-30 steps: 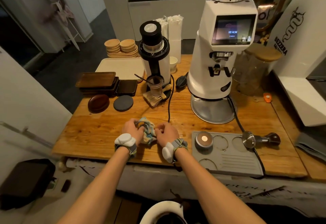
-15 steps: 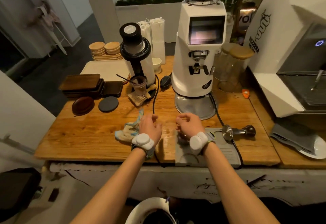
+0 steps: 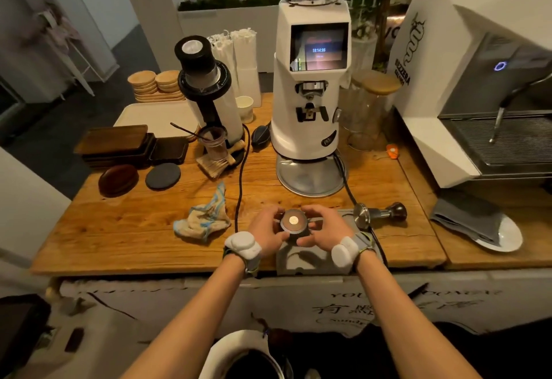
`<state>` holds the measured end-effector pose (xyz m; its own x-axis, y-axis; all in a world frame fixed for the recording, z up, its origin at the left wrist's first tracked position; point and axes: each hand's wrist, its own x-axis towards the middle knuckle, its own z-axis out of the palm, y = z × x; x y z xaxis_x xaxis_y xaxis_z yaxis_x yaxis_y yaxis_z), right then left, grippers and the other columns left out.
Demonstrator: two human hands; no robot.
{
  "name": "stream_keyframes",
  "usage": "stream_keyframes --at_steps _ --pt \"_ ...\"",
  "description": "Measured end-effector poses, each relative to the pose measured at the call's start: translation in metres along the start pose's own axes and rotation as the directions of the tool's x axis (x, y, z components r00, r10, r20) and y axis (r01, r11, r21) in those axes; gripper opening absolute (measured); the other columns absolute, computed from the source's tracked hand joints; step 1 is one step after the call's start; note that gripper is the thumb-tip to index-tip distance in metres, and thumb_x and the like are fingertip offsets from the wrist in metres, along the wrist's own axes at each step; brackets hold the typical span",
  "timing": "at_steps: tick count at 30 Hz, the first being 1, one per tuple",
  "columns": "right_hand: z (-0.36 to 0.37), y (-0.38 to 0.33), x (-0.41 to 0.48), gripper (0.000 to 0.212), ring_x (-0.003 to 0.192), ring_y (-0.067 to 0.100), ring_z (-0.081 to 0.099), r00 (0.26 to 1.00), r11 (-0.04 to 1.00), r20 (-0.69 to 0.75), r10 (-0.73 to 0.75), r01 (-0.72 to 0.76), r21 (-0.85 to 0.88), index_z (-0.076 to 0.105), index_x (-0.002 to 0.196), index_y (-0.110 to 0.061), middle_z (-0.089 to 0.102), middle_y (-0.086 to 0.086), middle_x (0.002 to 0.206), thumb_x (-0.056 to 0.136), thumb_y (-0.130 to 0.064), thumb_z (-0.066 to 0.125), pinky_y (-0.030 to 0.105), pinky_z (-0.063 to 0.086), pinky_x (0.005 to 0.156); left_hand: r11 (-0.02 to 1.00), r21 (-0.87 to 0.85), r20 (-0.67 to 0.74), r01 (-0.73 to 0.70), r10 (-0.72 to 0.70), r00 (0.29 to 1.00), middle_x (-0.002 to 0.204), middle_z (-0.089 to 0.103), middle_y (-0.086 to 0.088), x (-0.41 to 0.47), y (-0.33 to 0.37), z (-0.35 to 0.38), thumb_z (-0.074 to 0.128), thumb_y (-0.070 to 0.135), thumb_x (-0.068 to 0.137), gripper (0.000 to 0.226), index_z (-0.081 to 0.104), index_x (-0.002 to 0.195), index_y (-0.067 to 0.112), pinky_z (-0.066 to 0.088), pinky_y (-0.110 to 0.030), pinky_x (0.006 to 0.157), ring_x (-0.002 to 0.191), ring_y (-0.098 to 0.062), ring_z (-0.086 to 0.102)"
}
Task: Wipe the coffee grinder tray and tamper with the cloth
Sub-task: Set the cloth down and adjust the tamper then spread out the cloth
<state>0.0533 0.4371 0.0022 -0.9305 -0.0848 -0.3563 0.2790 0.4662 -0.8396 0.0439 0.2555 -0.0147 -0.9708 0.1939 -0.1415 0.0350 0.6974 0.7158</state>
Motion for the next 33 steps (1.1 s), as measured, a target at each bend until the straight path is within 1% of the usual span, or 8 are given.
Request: stream_keyframes --at_steps 3,6,10,14,18,21,27,33 --pt "0.004 0.003 0.003 0.086 0.109 0.017 0.061 0.999 0.999 -0.032 -0.042 0.041 -0.025 0.057 0.13 -0.021 0.061 -0.005 0.126 0.054 -0.006 0.092 0.04 0.057 0.091 0.999 0.032 -0.004 -0.019 0.019 1.0 0.125 0.063 0.001 0.0 -0.001 0.001 0.08 0.016 0.075 0.059 0.056 0.129 0.022 0.054 -0.031 0.092 0.108 -0.015 0.061" --pt "0.005 0.005 0.005 0.077 0.104 0.015 0.063 0.995 0.996 -0.059 -0.077 0.074 -0.05 0.061 0.124 -0.023 0.064 -0.007 0.119 0.055 -0.007 0.092 0.036 0.059 0.087 0.999 0.019 -0.038 -0.033 0.034 0.999 0.122 0.065 0.001 0.0 -0.002 0.002 0.081 0.011 0.074 0.056 0.06 0.126 0.02 0.047 -0.007 0.076 0.1 -0.008 0.06" --pt "0.003 0.006 0.006 0.074 0.099 0.012 0.064 0.994 0.993 -0.059 -0.095 0.091 -0.071 0.061 0.12 -0.024 0.063 -0.012 0.113 0.055 -0.008 0.092 0.027 0.059 0.081 0.999 -0.043 -0.056 -0.014 0.012 0.998 0.122 0.064 0.001 -0.002 -0.001 0.005 0.081 0.007 0.075 0.057 0.061 0.127 0.017 0.044 -0.001 0.065 0.1 -0.006 0.06" --pt "-0.002 0.007 0.008 0.072 0.1 0.017 0.066 0.992 0.99 -0.079 -0.102 0.093 -0.102 0.063 0.119 -0.021 0.066 -0.007 0.115 0.054 -0.008 0.093 0.034 0.06 0.083 0.998 -0.058 -0.047 -0.023 0.02 0.999 0.126 0.061 -0.002 0.0 0.004 0.008 0.079 0.004 0.077 0.057 0.06 0.129 0.015 0.047 -0.012 0.082 0.111 -0.015 0.061" --pt "-0.014 0.011 0.007 0.07 0.098 0.017 0.067 0.989 0.982 -0.111 -0.096 0.076 -0.171 0.064 0.119 -0.021 0.067 -0.006 0.113 0.055 -0.012 0.093 0.036 0.059 0.085 0.998 -0.063 -0.016 -0.029 0.028 0.999 0.13 0.057 -0.004 0.007 0.015 0.017 0.078 0.003 0.078 0.056 0.059 0.129 0.014 0.049 -0.015 0.087 0.116 -0.019 0.06" --pt "-0.025 0.015 0.005 0.067 0.097 0.015 0.066 0.987 0.978 -0.131 -0.09 0.063 -0.196 0.064 0.118 -0.021 0.067 -0.006 0.112 0.057 -0.012 0.092 0.031 0.058 0.084 0.998 -0.041 -0.002 -0.045 0.045 0.999 0.131 0.057 -0.005 0.012 0.024 0.024 0.079 0.006 0.077 0.057 0.058 0.13 0.015 0.053 -0.031 0.098 0.118 -0.02 0.059" --pt "-0.04 0.02 0.004 0.065 0.098 0.015 0.065 0.984 0.975 -0.161 -0.074 0.037 -0.221 0.066 0.118 -0.018 0.068 -0.002 0.113 0.059 -0.008 0.091 0.025 0.056 0.081 0.997 -0.006 0.018 -0.077 0.077 0.997 0.13 0.059 -0.004 0.02 0.036 0.035 0.081 0.012 0.076 0.059 0.059 0.13 0.016 0.054 -0.036 0.098 0.117 -0.02 0.061" --pt "-0.044 0.017 0.005 0.067 0.106 0.016 0.062 0.982 0.943 -0.161 -0.095 0.037 -0.33 0.065 0.12 -0.017 0.066 0.001 0.119 0.059 -0.01 0.091 0.025 0.052 0.087 0.998 -0.023 0.016 -0.062 0.062 0.998 0.127 0.06 -0.005 0.022 0.04 0.041 0.082 0.013 0.075 0.056 0.06 0.127 0.014 0.053 -0.039 0.098 0.115 -0.022 0.061"
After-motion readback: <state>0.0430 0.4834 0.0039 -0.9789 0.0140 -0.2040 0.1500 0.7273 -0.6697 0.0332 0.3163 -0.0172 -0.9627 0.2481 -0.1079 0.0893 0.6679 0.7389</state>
